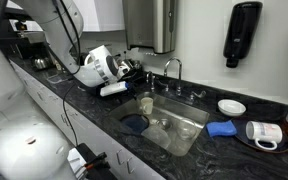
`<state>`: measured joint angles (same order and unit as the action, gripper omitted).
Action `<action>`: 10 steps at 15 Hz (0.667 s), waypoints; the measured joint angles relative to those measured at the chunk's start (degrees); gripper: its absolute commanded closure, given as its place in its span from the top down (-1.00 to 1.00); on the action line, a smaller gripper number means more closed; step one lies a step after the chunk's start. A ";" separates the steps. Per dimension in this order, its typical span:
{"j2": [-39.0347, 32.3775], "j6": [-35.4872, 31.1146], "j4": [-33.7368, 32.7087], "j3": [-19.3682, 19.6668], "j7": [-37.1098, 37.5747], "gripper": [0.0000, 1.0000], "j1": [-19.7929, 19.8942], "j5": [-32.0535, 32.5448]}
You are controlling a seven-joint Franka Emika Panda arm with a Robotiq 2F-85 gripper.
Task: Put the fork in the white cup then move the cup to the right
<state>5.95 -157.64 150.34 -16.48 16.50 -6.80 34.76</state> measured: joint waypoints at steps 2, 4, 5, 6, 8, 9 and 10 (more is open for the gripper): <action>-2.40 -0.34 -0.69 -0.02 0.32 1.00 -0.11 1.89; -4.87 -0.27 -1.58 -0.02 -0.06 1.00 -0.21 1.91; -5.80 -0.27 -2.01 -0.01 -0.13 1.00 -0.23 1.91; -6.37 -0.27 -2.37 -0.01 -0.17 1.00 -0.24 1.91; -6.64 -0.26 -2.66 -0.01 -0.21 1.00 -0.24 1.91; -6.60 -0.26 -2.66 -0.01 -0.14 1.00 -0.25 1.91; -6.65 -0.26 -2.67 -0.01 0.24 1.00 -0.25 2.05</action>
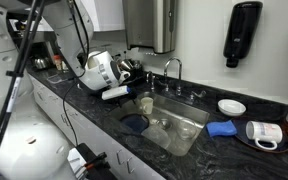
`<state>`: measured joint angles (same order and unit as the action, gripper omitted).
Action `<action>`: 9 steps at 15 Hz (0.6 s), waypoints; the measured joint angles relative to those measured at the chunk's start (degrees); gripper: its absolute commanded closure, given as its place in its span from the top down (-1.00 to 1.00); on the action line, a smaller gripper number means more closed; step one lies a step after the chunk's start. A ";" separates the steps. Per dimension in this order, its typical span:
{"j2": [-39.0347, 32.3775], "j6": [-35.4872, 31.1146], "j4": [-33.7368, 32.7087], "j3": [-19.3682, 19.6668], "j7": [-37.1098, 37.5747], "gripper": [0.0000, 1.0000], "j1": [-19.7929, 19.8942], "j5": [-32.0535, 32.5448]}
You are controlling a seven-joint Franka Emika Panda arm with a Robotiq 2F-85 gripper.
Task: Put the fork in the white cup then move the cup to the right
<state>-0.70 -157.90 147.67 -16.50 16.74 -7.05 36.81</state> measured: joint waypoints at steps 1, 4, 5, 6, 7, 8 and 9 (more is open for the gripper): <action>-0.30 -0.02 -0.07 0.00 1.03 1.00 0.00 0.96; -3.02 -0.08 -1.11 0.02 6.26 1.00 -0.02 6.09; -4.39 -0.20 -1.77 0.08 8.25 1.00 -0.03 7.96; -5.75 -0.75 -2.44 0.24 10.07 1.00 -0.03 9.42; -7.23 -1.89 -3.21 0.56 12.07 1.00 -0.03 10.82; -8.65 -3.15 -3.94 1.03 14.10 1.00 -0.03 12.10; -10.07 -4.30 -4.64 1.62 15.75 1.00 -0.02 13.04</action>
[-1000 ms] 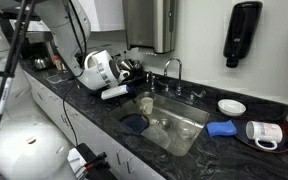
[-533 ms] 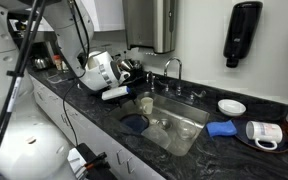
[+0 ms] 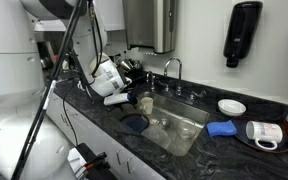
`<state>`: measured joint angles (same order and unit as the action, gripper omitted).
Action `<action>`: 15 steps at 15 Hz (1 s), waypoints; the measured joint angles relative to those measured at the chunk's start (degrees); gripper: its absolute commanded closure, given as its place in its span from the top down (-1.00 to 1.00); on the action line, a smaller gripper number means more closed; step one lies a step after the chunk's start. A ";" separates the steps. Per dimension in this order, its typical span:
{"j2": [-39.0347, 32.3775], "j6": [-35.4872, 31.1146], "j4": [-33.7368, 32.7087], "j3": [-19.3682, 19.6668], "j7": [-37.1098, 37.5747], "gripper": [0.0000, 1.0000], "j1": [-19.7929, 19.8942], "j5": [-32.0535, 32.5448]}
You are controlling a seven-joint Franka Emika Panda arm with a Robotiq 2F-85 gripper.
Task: Put the fork in the white cup then move the cup to the right
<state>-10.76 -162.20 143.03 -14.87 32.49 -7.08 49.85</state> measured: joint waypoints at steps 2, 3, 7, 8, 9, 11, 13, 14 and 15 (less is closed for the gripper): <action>-2.89 -1.81 -1.40 1.57 2.72 1.00 0.01 1.76; -4.25 -2.61 -2.02 2.48 3.81 1.00 0.02 2.69; -9.73 -5.87 -5.01 6.34 7.27 1.00 0.01 6.78; -11.11 -6.80 -5.91 7.07 7.56 1.00 0.01 7.37; -12.43 -7.56 -6.85 7.59 7.58 1.00 0.01 7.71; -14.75 -8.90 -8.62 8.14 7.58 1.00 -0.03 7.95; -16.54 -9.33 -10.22 8.33 7.58 1.00 -0.18 7.96; -17.30 -9.33 -10.96 8.44 7.63 1.00 -0.32 7.96; -17.86 -9.26 -11.59 8.62 7.87 1.00 -0.52 7.95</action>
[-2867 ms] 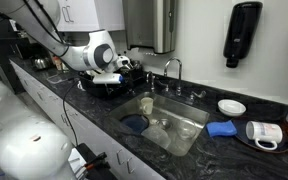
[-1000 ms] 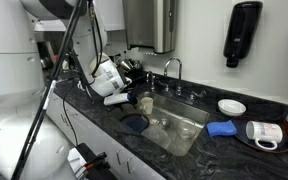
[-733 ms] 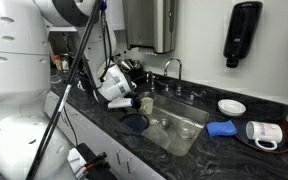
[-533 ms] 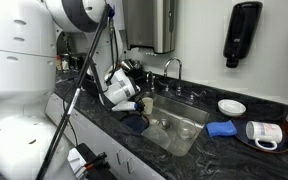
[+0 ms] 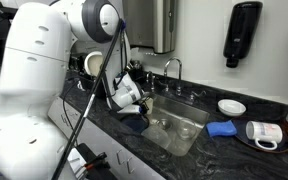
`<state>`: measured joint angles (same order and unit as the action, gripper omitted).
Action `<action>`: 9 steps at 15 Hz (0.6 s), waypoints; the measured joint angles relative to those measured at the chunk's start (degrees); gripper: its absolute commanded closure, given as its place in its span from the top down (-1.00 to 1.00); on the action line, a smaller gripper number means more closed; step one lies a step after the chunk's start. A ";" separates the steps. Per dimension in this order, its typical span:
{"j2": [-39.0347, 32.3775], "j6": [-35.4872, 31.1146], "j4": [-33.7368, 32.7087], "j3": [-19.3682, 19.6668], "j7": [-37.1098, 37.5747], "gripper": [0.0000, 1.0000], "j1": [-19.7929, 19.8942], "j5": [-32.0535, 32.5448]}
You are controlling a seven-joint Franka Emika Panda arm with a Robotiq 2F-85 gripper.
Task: Put the fork in the white cup then move the cup to the right
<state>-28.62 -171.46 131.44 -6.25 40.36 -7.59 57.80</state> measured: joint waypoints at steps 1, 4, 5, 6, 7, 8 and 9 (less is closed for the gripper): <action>-0.49 0.14 -0.55 0.26 0.60 1.00 -0.20 0.00; -0.82 0.45 -1.56 1.95 2.90 0.33 -1.48 0.03; -0.82 0.61 -1.83 2.60 3.65 0.19 -2.03 0.05; -0.83 0.84 -2.06 3.30 4.38 0.02 -2.64 0.08; -0.84 1.05 -2.25 3.94 4.95 -0.10 -3.23 0.09; -0.86 1.27 -2.38 4.53 5.52 -0.26 -3.81 0.10; -0.89 1.48 -2.47 5.04 5.95 -0.38 -4.31 0.10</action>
<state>-29.51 -169.97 128.97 -1.21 46.31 -11.90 57.90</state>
